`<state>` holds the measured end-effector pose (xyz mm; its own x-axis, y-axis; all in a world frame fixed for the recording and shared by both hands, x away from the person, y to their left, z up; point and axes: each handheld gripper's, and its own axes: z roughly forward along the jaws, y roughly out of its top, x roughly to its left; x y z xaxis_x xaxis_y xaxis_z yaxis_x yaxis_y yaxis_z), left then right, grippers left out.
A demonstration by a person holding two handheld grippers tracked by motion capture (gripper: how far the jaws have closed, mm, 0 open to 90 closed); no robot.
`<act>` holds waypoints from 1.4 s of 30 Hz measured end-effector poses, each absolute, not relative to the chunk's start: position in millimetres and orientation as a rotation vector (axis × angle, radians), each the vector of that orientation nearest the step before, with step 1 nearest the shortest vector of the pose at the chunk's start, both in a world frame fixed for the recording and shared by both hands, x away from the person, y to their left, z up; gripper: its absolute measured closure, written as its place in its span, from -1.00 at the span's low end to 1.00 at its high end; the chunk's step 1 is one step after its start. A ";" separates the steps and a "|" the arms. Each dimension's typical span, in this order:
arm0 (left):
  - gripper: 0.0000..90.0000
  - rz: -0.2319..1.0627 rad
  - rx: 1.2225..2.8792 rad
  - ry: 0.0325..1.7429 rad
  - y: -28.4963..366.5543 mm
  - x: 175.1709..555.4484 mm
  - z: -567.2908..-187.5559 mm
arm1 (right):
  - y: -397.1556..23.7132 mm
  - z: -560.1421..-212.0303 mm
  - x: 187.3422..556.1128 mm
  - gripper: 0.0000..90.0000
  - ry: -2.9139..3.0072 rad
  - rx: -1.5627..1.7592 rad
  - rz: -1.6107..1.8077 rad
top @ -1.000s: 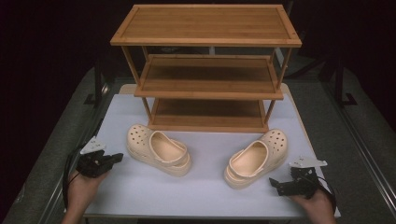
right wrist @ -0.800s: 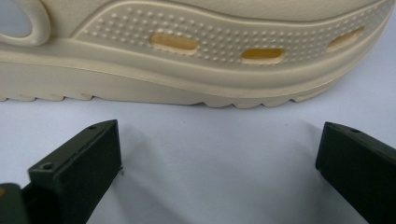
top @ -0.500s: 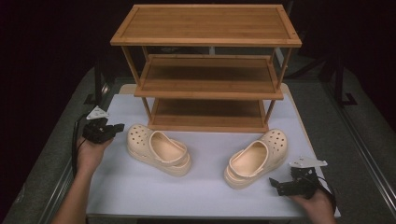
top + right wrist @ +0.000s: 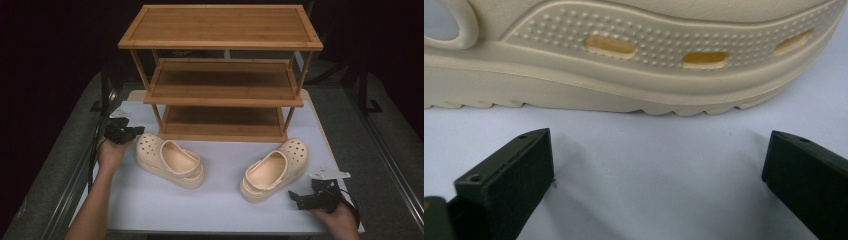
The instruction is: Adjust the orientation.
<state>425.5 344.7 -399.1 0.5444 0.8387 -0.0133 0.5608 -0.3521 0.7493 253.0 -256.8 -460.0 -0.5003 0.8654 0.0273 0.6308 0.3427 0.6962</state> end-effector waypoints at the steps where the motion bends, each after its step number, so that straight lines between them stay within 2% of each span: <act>1: 1.00 0.487 2.056 1.124 344.7 425.1 -399.3 | -256.8 -460.0 253.1 -1.00 2.265 1.323 0.939; 12: 1.00 0.437 2.087 1.028 322.7 413.8 -400.4 | -256.7 -460.0 253.1 -1.00 2.265 1.323 0.938; 19: 1.00 0.399 2.129 0.936 293.0 401.2 -400.2 | -256.7 -460.0 253.1 -1.00 2.265 1.323 0.938; 27: 1.00 0.379 2.110 0.907 277.8 391.7 -403.2 | -256.7 -460.0 253.1 -1.00 2.265 1.323 0.937; 37: 1.00 0.390 2.113 0.922 283.6 387.6 -398.8 | -256.6 -460.0 252.8 -1.00 2.264 1.323 0.937; 42: 1.00 0.432 2.092 0.944 301.1 366.6 -388.8 | -256.7 -460.0 252.8 -1.00 2.264 1.323 0.938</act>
<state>366.6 301.1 -388.8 0.6655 0.7463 -0.0114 0.4793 -0.4156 0.7730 252.8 -256.7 -460.0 -0.4999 0.8657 0.0257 0.6303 0.3432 0.6964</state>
